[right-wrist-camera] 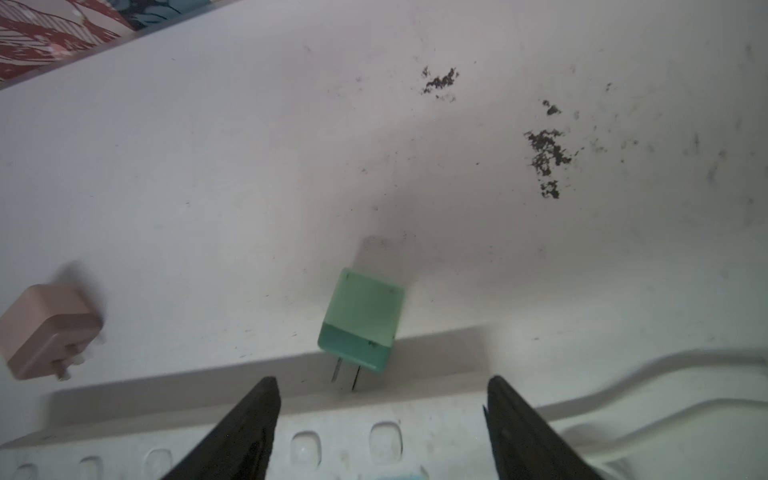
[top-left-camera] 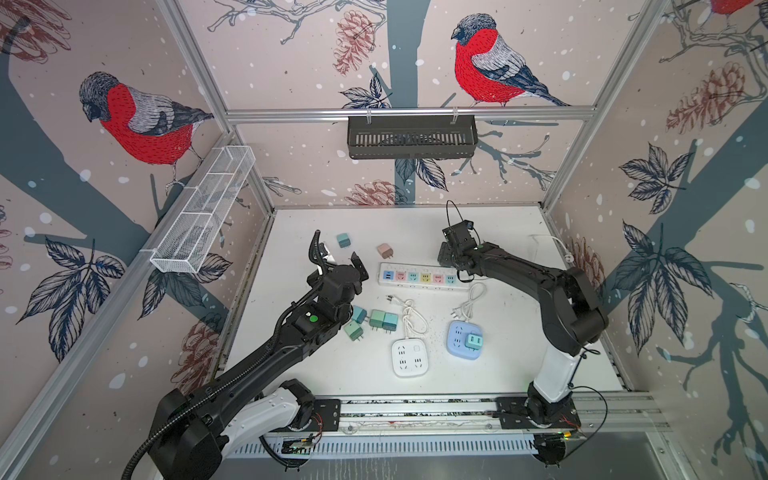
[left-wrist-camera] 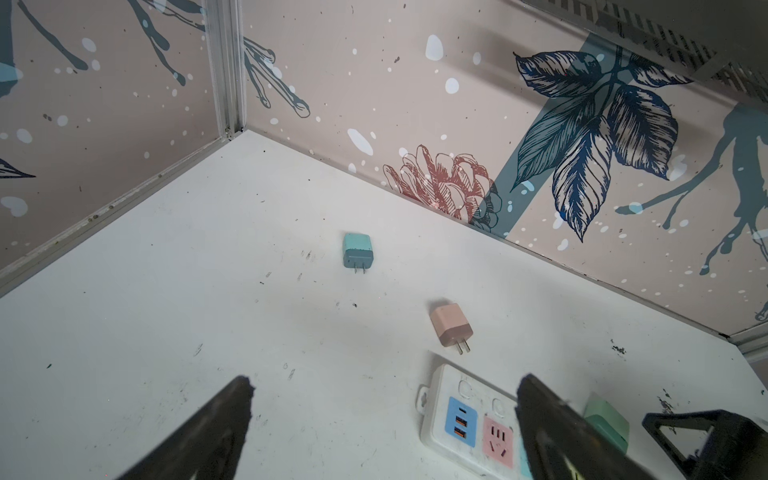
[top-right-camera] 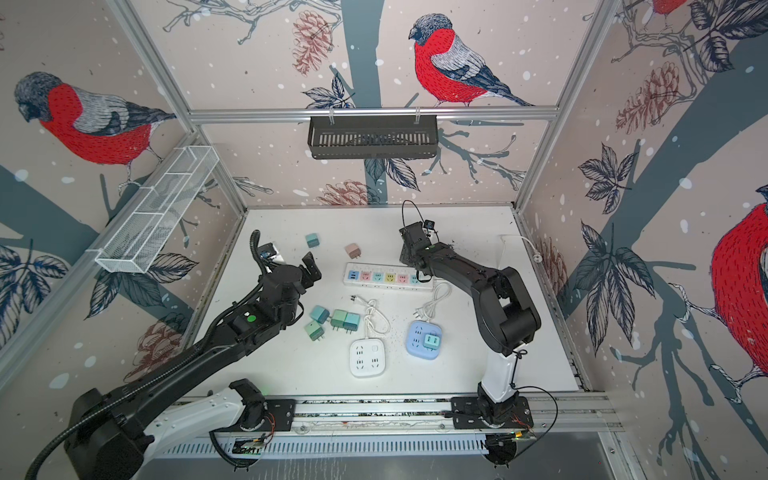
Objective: Insert the plug
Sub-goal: 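Reach the right gripper to the green adapter while the left gripper rises, then close the right gripper on the green adapter and lift it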
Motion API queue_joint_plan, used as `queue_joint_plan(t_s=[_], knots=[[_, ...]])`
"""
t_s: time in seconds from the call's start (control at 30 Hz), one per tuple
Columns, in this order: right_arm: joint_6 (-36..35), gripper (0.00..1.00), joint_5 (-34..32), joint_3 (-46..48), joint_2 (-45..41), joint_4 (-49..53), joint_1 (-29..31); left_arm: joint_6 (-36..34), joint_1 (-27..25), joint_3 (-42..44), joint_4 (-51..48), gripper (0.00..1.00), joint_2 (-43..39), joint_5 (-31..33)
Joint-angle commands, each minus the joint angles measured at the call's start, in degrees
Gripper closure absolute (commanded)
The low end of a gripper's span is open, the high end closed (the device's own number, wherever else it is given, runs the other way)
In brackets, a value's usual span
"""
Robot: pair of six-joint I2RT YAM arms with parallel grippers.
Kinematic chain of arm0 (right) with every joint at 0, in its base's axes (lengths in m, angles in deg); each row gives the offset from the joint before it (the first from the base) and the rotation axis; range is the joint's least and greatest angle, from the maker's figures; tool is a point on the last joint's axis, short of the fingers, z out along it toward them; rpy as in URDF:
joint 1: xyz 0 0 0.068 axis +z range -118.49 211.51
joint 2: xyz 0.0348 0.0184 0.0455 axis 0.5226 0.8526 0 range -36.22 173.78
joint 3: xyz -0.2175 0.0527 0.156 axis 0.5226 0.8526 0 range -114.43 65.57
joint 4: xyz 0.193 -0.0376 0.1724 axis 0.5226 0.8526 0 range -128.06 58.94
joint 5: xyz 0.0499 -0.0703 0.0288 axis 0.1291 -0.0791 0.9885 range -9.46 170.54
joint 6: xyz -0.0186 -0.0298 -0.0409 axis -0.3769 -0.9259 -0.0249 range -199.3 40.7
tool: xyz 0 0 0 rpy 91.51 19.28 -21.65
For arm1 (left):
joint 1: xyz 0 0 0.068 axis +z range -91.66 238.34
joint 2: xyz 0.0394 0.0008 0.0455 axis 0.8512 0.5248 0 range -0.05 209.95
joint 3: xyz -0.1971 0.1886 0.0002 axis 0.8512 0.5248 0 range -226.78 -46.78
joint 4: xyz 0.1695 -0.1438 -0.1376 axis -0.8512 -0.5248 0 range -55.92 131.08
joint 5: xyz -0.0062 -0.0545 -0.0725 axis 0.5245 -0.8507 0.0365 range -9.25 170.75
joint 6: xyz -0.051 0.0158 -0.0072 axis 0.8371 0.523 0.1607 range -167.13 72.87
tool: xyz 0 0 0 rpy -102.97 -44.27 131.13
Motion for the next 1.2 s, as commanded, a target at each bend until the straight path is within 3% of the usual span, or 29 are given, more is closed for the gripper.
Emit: queue_joint_plan(t_s=[0.0,0.4,0.6,0.9,1.17], knots=[[-2.2,0.22,4.37,-2.48,2.84,0.35,-0.51,-0.71,0.08,-1.07,0.66,0.02,0.6,-0.64],[-0.44,0.21,6.17,-9.81,10.88,3.05,-1.25,-0.18,0.1,-2.52,-1.5,0.02,1.73,0.25],[0.22,0.21,6.67,-11.23,13.6,3.13,-1.26,-5.19,0.12,0.36,4.65,0.02,1.24,-4.85],[-0.37,0.28,7.32,-13.84,17.24,4.1,-1.05,-9.39,0.08,1.01,7.4,0.02,2.4,-10.41],[-1.36,0.36,8.51,-16.52,20.04,5.07,-0.65,-8.74,0.08,-3.57,2.64,0.02,9.46,-8.11]])
